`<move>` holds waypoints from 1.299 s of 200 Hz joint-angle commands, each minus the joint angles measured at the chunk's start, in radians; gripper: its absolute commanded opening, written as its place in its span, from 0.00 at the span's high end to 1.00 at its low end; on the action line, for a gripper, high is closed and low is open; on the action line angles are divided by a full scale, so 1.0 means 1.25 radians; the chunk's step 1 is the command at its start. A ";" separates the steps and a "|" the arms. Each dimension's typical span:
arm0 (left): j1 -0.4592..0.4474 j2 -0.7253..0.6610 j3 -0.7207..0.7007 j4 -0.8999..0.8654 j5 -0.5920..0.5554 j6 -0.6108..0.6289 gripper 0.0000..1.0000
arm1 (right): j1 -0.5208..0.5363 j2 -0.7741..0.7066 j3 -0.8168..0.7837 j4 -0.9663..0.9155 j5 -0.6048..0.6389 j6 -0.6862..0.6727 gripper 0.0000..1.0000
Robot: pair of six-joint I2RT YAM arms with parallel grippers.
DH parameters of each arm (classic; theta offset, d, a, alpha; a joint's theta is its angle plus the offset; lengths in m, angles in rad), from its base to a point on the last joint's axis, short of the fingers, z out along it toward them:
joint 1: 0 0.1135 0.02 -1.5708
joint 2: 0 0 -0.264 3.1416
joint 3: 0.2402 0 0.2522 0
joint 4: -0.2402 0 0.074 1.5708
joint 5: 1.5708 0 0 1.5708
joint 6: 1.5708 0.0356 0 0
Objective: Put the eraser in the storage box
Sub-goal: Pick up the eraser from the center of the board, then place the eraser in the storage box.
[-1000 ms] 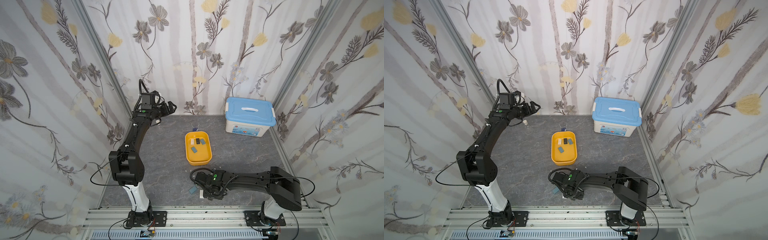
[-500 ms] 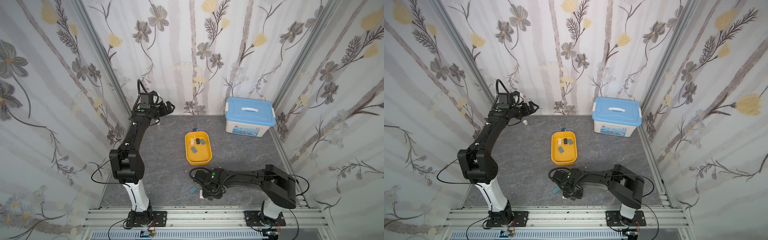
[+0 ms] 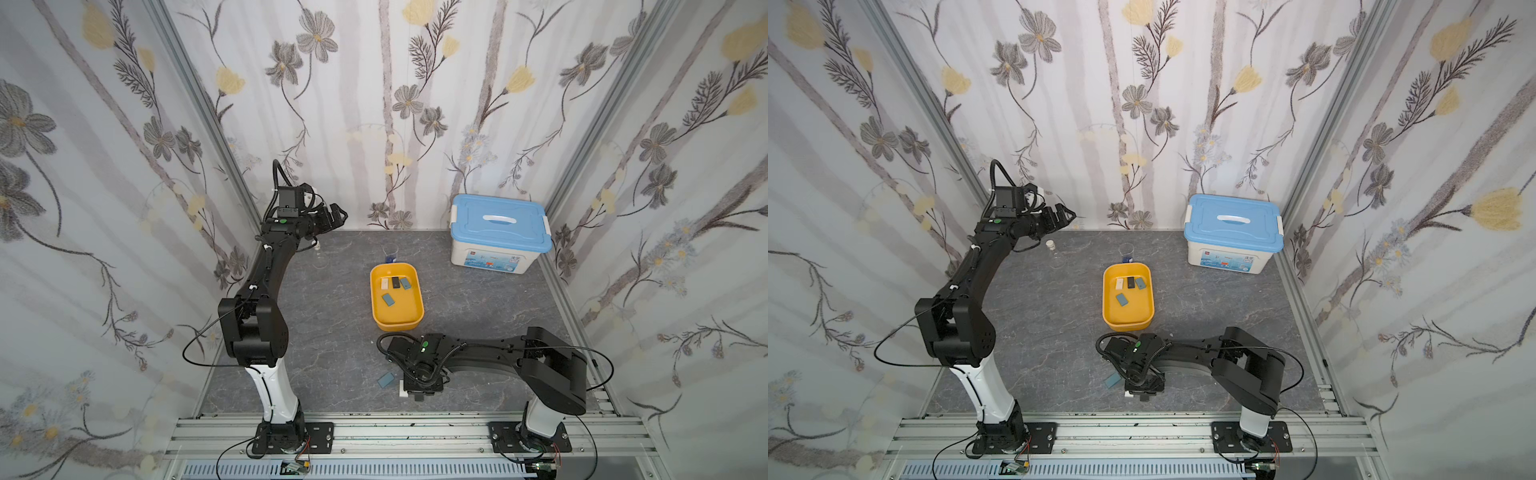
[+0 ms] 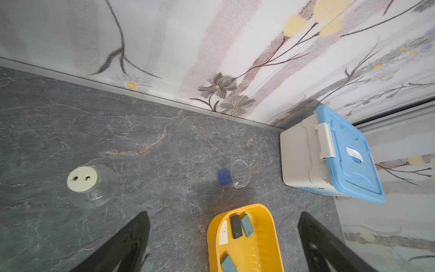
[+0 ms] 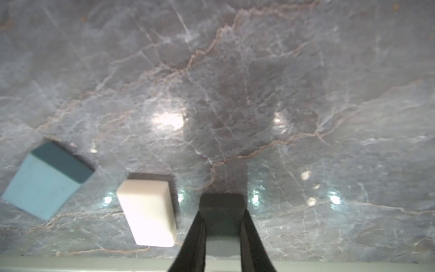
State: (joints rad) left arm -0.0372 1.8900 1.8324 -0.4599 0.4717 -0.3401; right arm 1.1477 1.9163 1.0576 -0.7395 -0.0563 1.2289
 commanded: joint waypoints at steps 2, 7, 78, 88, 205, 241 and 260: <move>0.000 -0.003 0.003 0.010 0.013 0.010 0.00 | -0.004 -0.004 0.005 0.004 0.039 -0.008 0.82; 0.000 -0.004 0.002 0.010 0.013 0.009 0.00 | -0.004 -0.006 0.008 0.004 0.044 -0.011 0.82; 0.000 -0.014 0.002 0.002 0.006 0.008 0.00 | -0.010 -0.036 0.104 -0.089 0.166 -0.046 0.82; 0.000 -0.020 -0.002 0.000 0.002 0.009 0.00 | -0.017 -0.037 0.129 -0.104 0.186 -0.064 0.82; 0.000 -0.046 -0.014 -0.003 -0.013 -0.011 0.00 | -0.163 0.022 0.354 -0.057 0.281 -0.340 0.81; 0.000 -0.046 -0.003 -0.009 -0.020 -0.012 0.00 | -0.213 0.086 0.435 -0.020 0.286 -0.422 0.81; 0.000 -0.038 0.012 -0.017 -0.022 -0.010 0.00 | -0.237 0.125 0.479 -0.007 0.280 -0.461 0.80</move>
State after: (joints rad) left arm -0.0372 1.8389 1.8233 -0.4812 0.4519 -0.3527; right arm 0.8791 2.0277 1.6032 -0.8112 0.2722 0.7471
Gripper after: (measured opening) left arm 0.997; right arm 0.196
